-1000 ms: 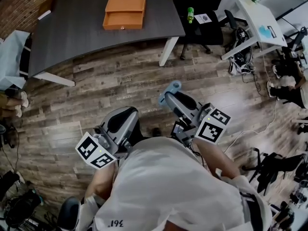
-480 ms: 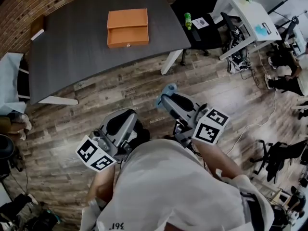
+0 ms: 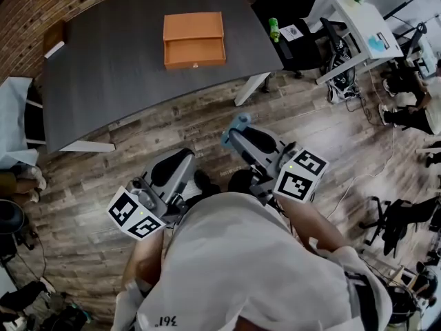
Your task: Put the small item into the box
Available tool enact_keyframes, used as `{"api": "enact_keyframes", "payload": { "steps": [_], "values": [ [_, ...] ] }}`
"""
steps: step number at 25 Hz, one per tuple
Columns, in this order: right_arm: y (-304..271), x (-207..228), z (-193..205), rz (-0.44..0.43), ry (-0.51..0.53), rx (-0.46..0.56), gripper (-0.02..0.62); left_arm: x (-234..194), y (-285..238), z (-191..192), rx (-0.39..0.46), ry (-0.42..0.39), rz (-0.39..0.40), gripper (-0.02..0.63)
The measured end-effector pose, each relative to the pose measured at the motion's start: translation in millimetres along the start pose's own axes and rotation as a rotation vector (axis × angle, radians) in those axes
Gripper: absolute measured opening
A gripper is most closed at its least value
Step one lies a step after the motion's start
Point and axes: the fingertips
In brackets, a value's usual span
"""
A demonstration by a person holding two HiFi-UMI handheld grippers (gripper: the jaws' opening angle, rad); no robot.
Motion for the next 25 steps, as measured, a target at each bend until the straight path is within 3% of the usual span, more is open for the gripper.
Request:
{"api": "enact_keyframes", "payload": {
  "steps": [8,14,25],
  "values": [
    [-18,11,-8,0.001,0.011,-0.019,0.077,-17,-9,-5,-0.008,0.016,-0.003,0.031],
    [-41,34,-15,-0.037,0.002,-0.059,0.077,-42,-23,-9,0.001,0.023,-0.056,0.031],
    [-85,110,-74,-0.087,-0.001,-0.122,0.077,-112,-90,-38,0.015,0.036,-0.151,0.031]
  ]
}}
Point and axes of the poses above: the fingertips, and each gripper's own axes: y backward along the fingers, x to its right, z out of its underside, and after that the axes turned 5 degrees about -x, right-handed
